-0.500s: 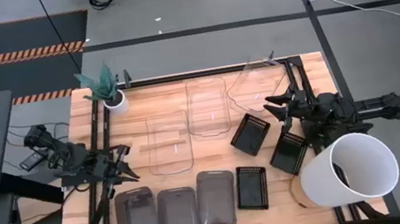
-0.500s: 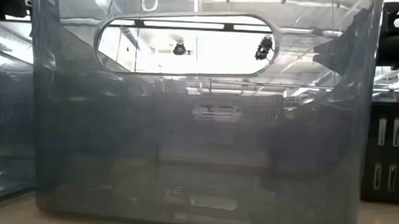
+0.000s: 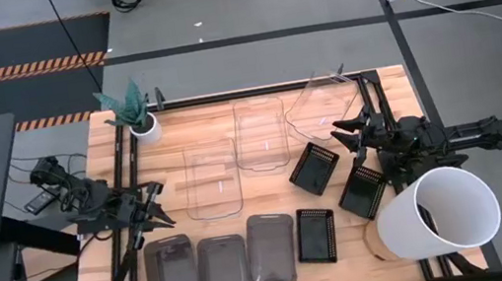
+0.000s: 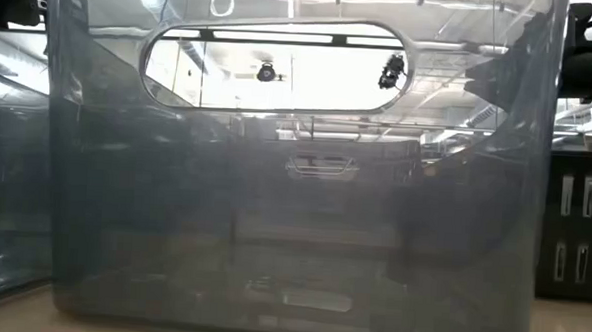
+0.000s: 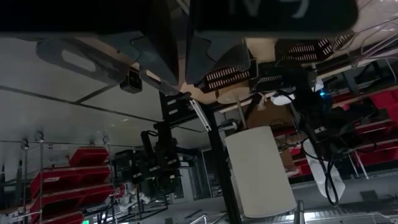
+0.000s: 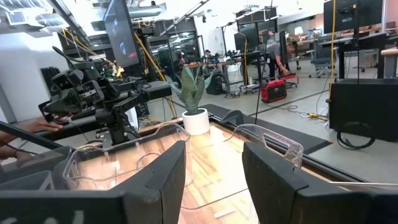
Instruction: Stack baskets by color
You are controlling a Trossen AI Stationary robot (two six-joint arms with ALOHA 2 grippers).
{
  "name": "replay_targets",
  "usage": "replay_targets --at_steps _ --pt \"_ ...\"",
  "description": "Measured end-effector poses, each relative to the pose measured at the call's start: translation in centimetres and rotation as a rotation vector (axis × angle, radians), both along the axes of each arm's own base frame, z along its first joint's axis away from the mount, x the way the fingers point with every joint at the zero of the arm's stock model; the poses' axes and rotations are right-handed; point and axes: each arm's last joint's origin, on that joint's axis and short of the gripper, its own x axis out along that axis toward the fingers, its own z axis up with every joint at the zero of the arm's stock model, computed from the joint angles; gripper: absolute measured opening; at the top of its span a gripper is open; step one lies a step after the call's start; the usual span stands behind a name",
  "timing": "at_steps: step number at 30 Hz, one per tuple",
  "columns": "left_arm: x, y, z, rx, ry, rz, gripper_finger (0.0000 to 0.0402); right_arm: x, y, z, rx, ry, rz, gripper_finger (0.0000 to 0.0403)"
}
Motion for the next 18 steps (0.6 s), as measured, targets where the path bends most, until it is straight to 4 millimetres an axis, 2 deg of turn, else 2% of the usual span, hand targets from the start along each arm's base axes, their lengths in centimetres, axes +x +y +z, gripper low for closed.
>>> replay_targets --at_steps 18 --pt "0.0 0.0 0.0 0.0 0.0 0.0 0.0034 0.0 0.0 -0.01 0.0 0.0 0.0 0.0164"
